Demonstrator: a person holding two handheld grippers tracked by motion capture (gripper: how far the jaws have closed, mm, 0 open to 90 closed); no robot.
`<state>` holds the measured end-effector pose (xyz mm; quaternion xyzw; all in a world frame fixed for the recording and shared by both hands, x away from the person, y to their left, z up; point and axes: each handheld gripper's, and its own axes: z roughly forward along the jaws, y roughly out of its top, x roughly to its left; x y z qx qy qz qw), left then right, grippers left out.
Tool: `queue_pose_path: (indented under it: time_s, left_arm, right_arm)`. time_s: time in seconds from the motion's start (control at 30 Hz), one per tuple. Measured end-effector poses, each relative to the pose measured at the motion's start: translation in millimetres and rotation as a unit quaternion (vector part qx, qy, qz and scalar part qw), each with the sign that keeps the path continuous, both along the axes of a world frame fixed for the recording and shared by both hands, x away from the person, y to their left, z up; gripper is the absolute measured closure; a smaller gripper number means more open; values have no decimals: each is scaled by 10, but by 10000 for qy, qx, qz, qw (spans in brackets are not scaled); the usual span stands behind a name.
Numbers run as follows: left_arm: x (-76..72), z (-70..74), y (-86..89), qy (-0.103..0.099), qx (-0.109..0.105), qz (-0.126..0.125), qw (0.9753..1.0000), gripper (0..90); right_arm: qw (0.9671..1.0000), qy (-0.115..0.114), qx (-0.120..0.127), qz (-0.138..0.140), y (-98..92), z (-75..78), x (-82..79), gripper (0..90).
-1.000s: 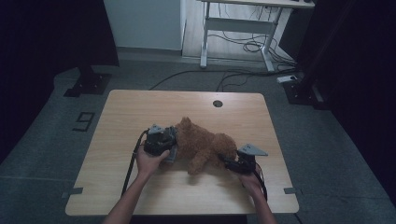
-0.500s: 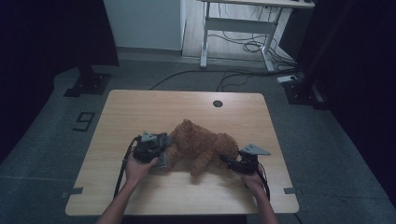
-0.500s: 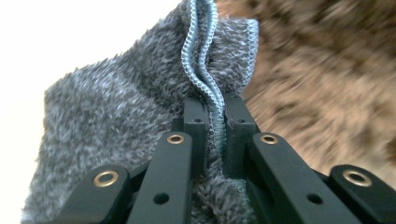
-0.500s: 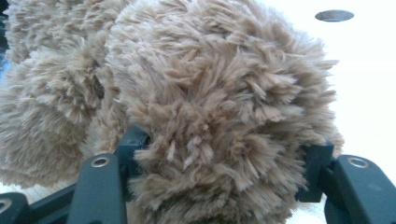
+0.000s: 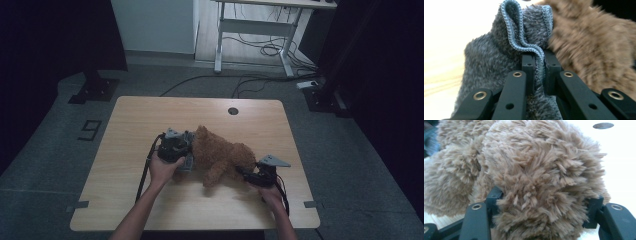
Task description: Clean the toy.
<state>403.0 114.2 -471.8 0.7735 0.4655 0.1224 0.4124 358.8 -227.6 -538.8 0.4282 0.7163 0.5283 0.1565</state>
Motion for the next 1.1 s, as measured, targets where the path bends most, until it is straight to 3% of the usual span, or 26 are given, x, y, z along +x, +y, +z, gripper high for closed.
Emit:
queue_pose_path:
  time_s: [0.07, 0.17, 0.3, 0.47, 0.53, 0.57, 0.6, 0.67, 0.7, 0.73, 0.77, 0.83, 0.87, 0.9, 0.93, 0.97, 1.0, 1.03, 1.1]
  left_arm:
    - [48, -134, 6, 153, 104, 45, 9998, 815]
    - [69, -239, 94, 270, -151, 99, 9995, 816]
    - [27, -231, 160, 228, 143, 132, 9996, 816]
    - [-23, -292, 263, 234, 288, 234, 9990, 815]
    - [-35, -358, 343, 337, 361, 325, 9983, 816]
    - [-42, -425, 419, 486, 387, 394, 9973, 815]
    - [-65, -429, 455, 491, 254, 411, 9976, 814]
    - [-90, -412, 464, 434, 206, 403, 9980, 813]
    - [-137, -314, 448, 242, 182, 342, 9990, 813]
    - [-137, -314, 448, 242, 182, 342, 9990, 813]
    - [-160, -135, 419, 22, 22, 279, 9996, 813]
    - [-174, 49, 358, -188, -90, 156, 9997, 813]
    - [-174, 49, 358, -188, -90, 156, 9997, 813]
    - [-191, 233, 268, -392, -140, 41, 9991, 813]
    - [-191, 233, 268, -392, -140, 41, 9991, 813]
    - [-211, 394, 163, -561, -206, -102, 9982, 813]
    - [-211, 394, 163, -561, -206, -102, 9982, 813]
    - [-245, 520, 19, -716, -314, -257, 9966, 813]
    - [-280, 600, -138, -842, -317, -450, 9949, 813]
  right_arm:
    - [10000, 10, 45, 17, -14, -9, 4, 368]
    - [10000, -33, -29, 44, -2, 0, -1, 367]
    - [10000, -27, -51, 56, -4, 0, 1, 365]
    - [10000, -20, -50, 64, -12, -6, 1, 362]
    - [10000, -22, -36, 62, -12, -8, 2, 362]
    - [10000, -20, -28, 71, -16, -10, 4, 362]
    - [10000, -25, -30, 80, -19, -12, 5, 363]
    - [9999, -33, -35, 100, -24, -15, 6, 363]
    - [9999, -31, -35, 112, -30, -17, 10, 363]
    - [9999, -31, -35, 112, -30, -17, 10, 363]
    - [9999, -43, -18, 119, -31, -21, 14, 363]
    - [9999, -54, -28, 117, -26, -19, 11, 363]
    - [9999, -57, -38, 114, -23, -17, 9, 363]
    - [9999, -58, -40, 111, -23, -16, 8, 363]
    - [9999, -58, -40, 111, -23, -16, 8, 363]
    - [9999, -49, -29, 112, -24, -17, 12, 362]
    - [9999, -42, -34, 117, -26, -16, 14, 362]
    - [9999, -42, -27, 109, -23, -16, 16, 362]
    - [9999, -33, -24, 97, -18, -13, 19, 362]
